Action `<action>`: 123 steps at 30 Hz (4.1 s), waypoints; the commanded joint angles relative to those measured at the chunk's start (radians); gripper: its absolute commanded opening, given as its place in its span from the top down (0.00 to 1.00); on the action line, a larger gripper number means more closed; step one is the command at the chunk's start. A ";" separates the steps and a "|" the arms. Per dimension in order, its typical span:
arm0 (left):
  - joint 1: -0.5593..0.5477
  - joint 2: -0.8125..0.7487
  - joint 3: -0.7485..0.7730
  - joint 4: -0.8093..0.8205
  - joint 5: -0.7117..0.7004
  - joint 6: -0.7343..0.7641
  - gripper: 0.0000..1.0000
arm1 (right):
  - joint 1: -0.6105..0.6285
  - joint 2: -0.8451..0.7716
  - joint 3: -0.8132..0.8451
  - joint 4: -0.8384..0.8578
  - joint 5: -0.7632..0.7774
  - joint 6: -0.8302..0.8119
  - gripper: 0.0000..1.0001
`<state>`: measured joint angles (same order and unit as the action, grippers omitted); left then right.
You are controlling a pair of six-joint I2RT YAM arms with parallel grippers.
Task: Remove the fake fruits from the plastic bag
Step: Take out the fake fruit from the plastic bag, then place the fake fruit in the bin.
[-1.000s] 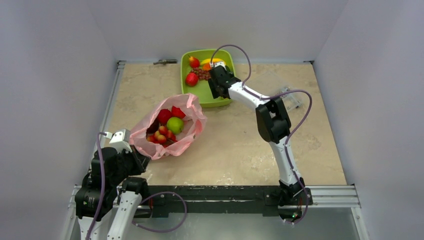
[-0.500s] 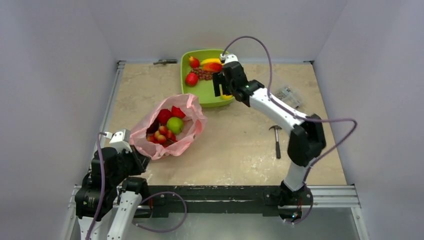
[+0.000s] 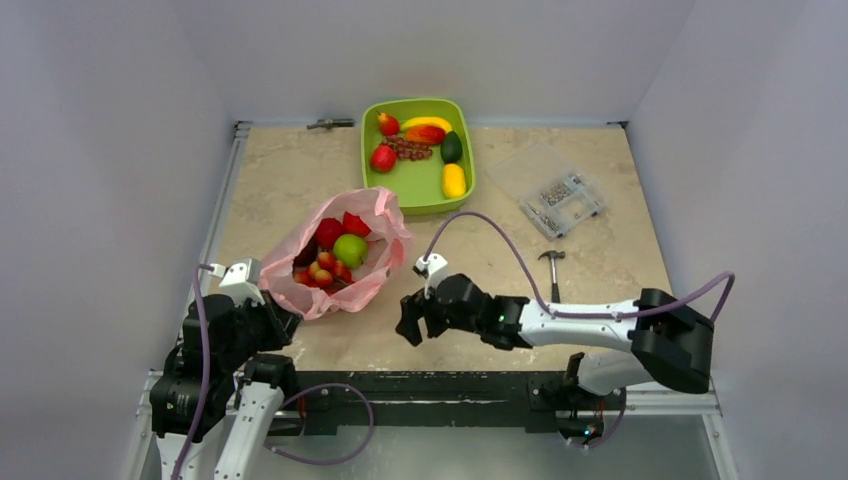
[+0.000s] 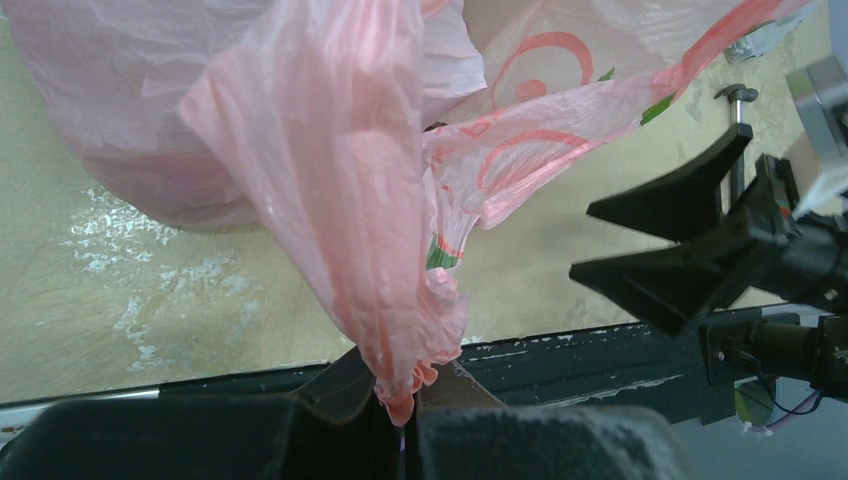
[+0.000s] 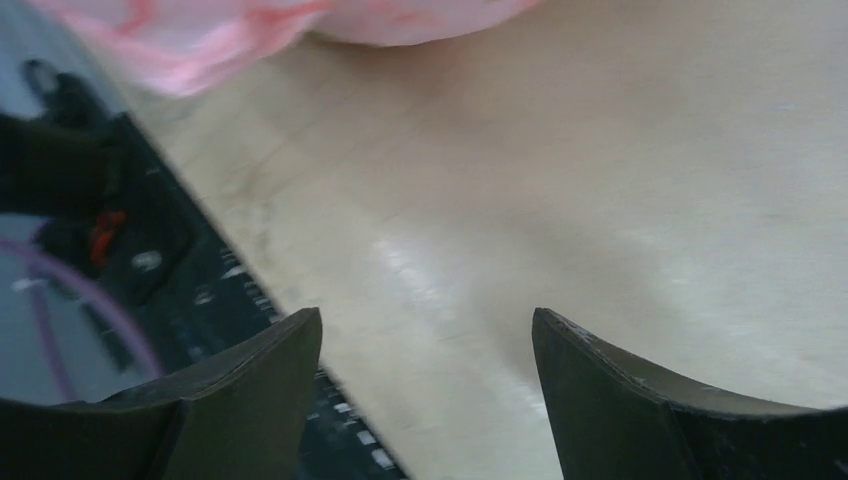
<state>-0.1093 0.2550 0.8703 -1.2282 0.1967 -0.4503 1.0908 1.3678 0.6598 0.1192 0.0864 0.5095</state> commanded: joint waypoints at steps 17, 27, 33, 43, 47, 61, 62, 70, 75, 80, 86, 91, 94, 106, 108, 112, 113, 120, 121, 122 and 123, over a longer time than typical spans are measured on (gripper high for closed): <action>0.005 0.006 -0.002 0.033 0.008 0.022 1.00 | 0.264 0.261 0.661 -0.020 0.370 -0.062 0.53; 0.005 0.008 -0.002 0.031 0.007 0.021 1.00 | 0.151 0.490 0.809 -0.139 0.482 -0.138 0.53; 0.005 0.011 -0.002 0.033 0.007 0.019 1.00 | 0.070 0.594 0.850 -0.149 0.374 -0.151 0.38; 0.005 0.014 -0.002 0.031 0.009 0.022 1.00 | 0.048 0.723 0.947 -0.137 0.420 -0.168 0.21; 0.005 0.014 -0.002 0.031 0.010 0.024 1.00 | 0.041 0.790 0.985 -0.147 0.431 -0.180 0.20; 0.005 0.018 -0.002 0.032 0.013 0.025 1.00 | 0.041 0.804 0.990 -0.094 0.449 -0.241 0.65; 0.005 0.019 -0.002 0.033 0.012 0.025 1.00 | 0.041 0.791 0.980 -0.085 0.456 -0.248 0.66; 0.005 0.017 -0.002 0.032 0.012 0.024 1.00 | 0.050 0.662 0.884 -0.050 0.413 -0.229 0.87; 0.005 0.020 -0.002 0.032 0.013 0.025 1.00 | 0.078 0.585 0.837 -0.055 0.377 -0.209 0.93; 0.005 0.016 -0.002 0.032 0.012 0.024 1.00 | 0.130 0.491 0.783 -0.075 0.377 -0.192 0.95; 0.005 0.016 -0.002 0.032 0.013 0.025 1.00 | 0.135 0.357 0.743 -0.075 0.326 -0.171 0.98; 0.005 0.014 -0.002 0.033 0.015 0.025 1.00 | 0.135 0.271 0.781 -0.088 0.292 -0.176 0.99; 0.005 0.016 -0.003 0.033 0.013 0.024 1.00 | 0.135 0.237 0.823 -0.075 0.252 -0.196 0.99; 0.004 0.021 -0.002 0.031 0.016 0.027 1.00 | 0.004 0.278 1.118 -0.118 0.356 -0.331 1.00; 0.003 0.021 -0.002 0.032 0.016 0.027 1.00 | -0.042 0.291 1.135 -0.118 0.371 -0.348 0.99; 0.003 0.025 -0.002 0.032 0.018 0.027 1.00 | -0.145 0.341 1.161 -0.166 0.404 -0.366 0.98; 0.003 0.023 -0.002 0.032 0.018 0.027 1.00 | -0.183 0.356 1.162 -0.177 0.406 -0.366 0.99; 0.004 0.024 -0.002 0.034 0.020 0.028 1.00 | -0.349 0.485 1.097 -0.230 0.373 -0.309 1.00; 0.003 0.024 -0.002 0.035 0.020 0.028 1.00 | -0.367 0.508 1.095 -0.244 0.368 -0.298 1.00; 0.003 0.025 -0.003 0.034 0.021 0.028 1.00 | -0.384 0.530 1.095 -0.255 0.357 -0.285 1.00; 0.003 0.026 -0.004 0.034 0.020 0.028 1.00 | -0.401 0.557 1.095 -0.263 0.342 -0.276 1.00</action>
<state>-0.1093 0.2646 0.8703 -1.2282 0.2039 -0.4480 0.7383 1.8740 1.7641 -0.0925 0.4526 0.1902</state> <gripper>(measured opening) 0.006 0.587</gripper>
